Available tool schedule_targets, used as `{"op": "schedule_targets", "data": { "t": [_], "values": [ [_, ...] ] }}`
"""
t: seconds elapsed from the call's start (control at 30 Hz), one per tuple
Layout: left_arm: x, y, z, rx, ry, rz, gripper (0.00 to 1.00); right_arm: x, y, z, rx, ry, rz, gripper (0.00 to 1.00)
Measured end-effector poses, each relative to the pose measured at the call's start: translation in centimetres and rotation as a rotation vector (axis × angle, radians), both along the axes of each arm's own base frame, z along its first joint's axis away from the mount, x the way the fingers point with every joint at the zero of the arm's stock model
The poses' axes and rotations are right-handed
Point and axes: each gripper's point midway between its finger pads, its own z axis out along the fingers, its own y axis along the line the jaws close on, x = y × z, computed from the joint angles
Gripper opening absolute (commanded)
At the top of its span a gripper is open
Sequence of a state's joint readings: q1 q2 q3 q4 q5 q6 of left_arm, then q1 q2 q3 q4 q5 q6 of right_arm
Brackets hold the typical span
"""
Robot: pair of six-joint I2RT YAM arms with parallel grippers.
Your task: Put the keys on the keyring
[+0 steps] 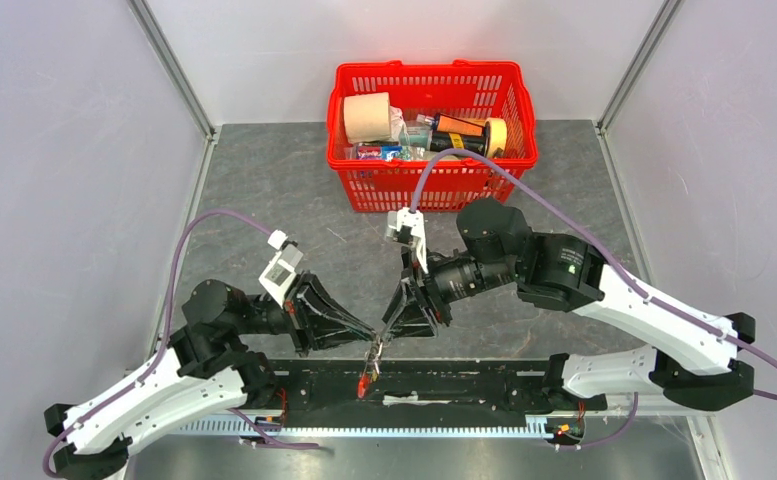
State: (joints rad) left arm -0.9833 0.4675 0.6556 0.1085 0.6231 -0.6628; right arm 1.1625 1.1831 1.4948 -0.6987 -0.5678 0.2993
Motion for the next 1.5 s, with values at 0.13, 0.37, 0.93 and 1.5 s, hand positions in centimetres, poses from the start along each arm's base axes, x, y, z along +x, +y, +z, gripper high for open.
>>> {"op": "schedule_targets", "data": {
  "t": [0.13,0.37,0.93,1.5],
  "values": [
    [0.7,-0.5,0.1,0.001,-0.017,0.023,0.02,0.4,0.5,-0.5,-0.02,0.025,-0.025,0.42],
    [1.8,-0.8,0.2,0.001,-0.038,0.078,0.02,0.6,0.6,-0.6,-0.029,0.045,-0.048,0.37],
    [2.2,-0.2,1.0,-0.024,-0.072,0.126,0.02,1.4,0.3,0.0,-0.017,0.028,-0.115,0.4],
    [2.0,0.1,1.4,-0.041,-0.08,0.128,0.02,1.6,-0.1,0.8,0.009,0.033,-0.15,0.0]
  ]
}}
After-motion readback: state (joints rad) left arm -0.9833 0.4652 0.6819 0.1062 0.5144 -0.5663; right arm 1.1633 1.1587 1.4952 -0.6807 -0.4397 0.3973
